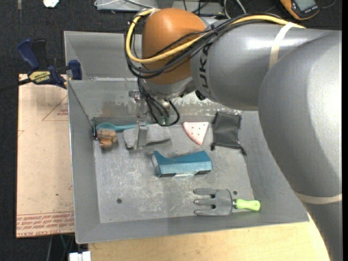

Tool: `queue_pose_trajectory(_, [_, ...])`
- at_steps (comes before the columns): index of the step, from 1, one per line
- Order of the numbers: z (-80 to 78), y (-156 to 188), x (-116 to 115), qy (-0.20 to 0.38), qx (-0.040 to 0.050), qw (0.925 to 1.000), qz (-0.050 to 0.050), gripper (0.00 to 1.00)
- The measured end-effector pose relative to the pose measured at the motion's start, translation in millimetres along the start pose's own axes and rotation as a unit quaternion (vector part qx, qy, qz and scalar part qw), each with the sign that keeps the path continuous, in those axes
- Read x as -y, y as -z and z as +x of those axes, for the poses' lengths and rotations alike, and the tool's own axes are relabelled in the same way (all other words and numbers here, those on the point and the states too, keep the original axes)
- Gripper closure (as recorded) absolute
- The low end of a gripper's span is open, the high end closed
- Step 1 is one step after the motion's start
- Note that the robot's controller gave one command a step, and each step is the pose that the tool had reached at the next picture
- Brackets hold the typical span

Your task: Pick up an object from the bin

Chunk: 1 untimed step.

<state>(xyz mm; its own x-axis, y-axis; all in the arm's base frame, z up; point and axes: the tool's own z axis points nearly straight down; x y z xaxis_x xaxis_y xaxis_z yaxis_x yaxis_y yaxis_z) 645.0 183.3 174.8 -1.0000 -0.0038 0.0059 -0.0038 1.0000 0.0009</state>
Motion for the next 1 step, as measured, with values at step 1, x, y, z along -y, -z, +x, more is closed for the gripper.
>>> queue_pose_trajectory(1, [-1.5, 5.6, 1.0, -0.002, 0.0037, 1.0000, -0.001, 0.00])
